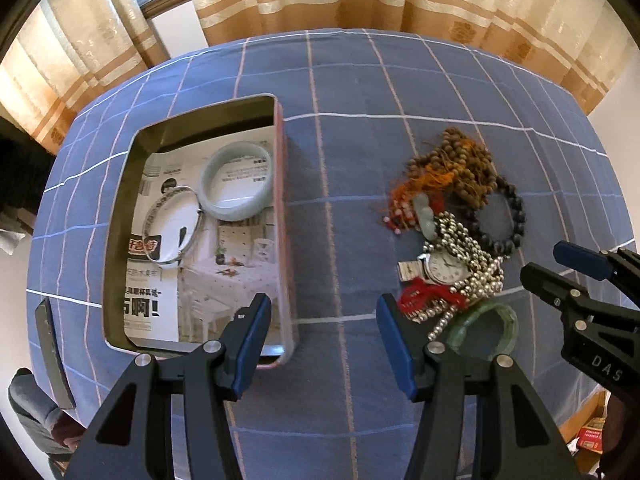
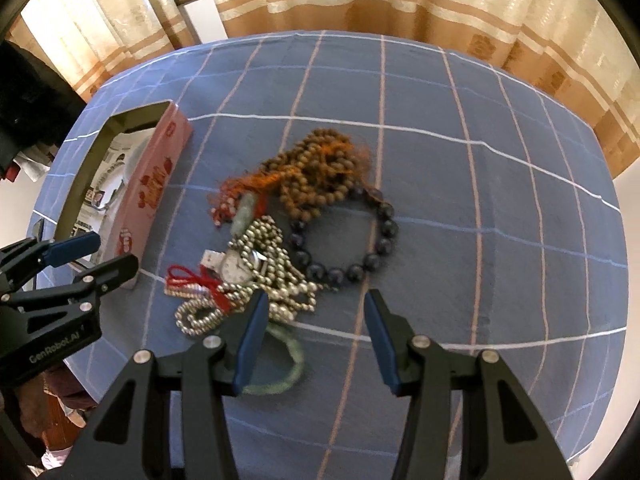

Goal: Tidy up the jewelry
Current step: 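Move both open tools back over the jewelry pile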

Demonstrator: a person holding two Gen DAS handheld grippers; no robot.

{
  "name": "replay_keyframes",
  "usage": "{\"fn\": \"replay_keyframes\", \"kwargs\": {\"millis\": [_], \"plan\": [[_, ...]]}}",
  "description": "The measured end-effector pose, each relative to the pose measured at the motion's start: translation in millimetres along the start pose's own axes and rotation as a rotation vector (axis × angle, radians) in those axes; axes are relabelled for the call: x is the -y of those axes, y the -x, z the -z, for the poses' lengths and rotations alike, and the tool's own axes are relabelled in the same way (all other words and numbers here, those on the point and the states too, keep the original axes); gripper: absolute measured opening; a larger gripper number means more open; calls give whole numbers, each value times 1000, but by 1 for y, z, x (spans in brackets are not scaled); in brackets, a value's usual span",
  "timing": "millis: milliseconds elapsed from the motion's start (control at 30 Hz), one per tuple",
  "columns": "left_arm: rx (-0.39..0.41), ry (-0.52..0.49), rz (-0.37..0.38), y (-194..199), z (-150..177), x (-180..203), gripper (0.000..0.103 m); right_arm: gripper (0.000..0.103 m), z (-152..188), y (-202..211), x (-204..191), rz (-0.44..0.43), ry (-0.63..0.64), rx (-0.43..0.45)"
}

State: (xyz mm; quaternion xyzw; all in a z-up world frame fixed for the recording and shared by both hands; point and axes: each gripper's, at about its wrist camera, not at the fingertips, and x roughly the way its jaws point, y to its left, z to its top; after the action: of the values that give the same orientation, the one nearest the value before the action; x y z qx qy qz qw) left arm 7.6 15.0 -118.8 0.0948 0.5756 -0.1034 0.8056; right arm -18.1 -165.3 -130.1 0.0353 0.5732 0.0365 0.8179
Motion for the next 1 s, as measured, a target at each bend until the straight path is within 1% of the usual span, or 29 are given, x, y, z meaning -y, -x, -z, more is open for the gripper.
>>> {"fn": "replay_keyframes", "kwargs": {"millis": [133,233,333,400,533,633,833,900,933,967,1000], "plan": [[8,-14,-12,0,4,7,56,53,8,-1,8,3,-7,-9],[11,-14,-8,0,6,9,56,53,15,-3,16,5,-15,-22],[30,-34,-14,6,8,15,56,53,21,-3,22,8,-19,-25],[34,-49,-5,8,9,22,56,53,23,-3,26,4,-25,-26],[13,-57,29,2,7,36,56,53,27,-4,31,0,-30,-31],[8,-69,38,-3,5,44,56,53,30,-3,32,-3,-22,-29],[-15,-61,55,-19,-2,54,56,53,37,-2,32,1,4,-30],[-18,-60,75,-23,-3,57,56,53,38,-2,33,2,6,-32],[-14,-62,81,-23,-2,58,47,53,38,-2,33,2,8,-33],[-18,-69,92,-25,-1,59,16,53,38,-2,33,2,9,-33],[-34,-74,106,-28,-1,60,2,53,39,-2,33,1,10,-34]]}}
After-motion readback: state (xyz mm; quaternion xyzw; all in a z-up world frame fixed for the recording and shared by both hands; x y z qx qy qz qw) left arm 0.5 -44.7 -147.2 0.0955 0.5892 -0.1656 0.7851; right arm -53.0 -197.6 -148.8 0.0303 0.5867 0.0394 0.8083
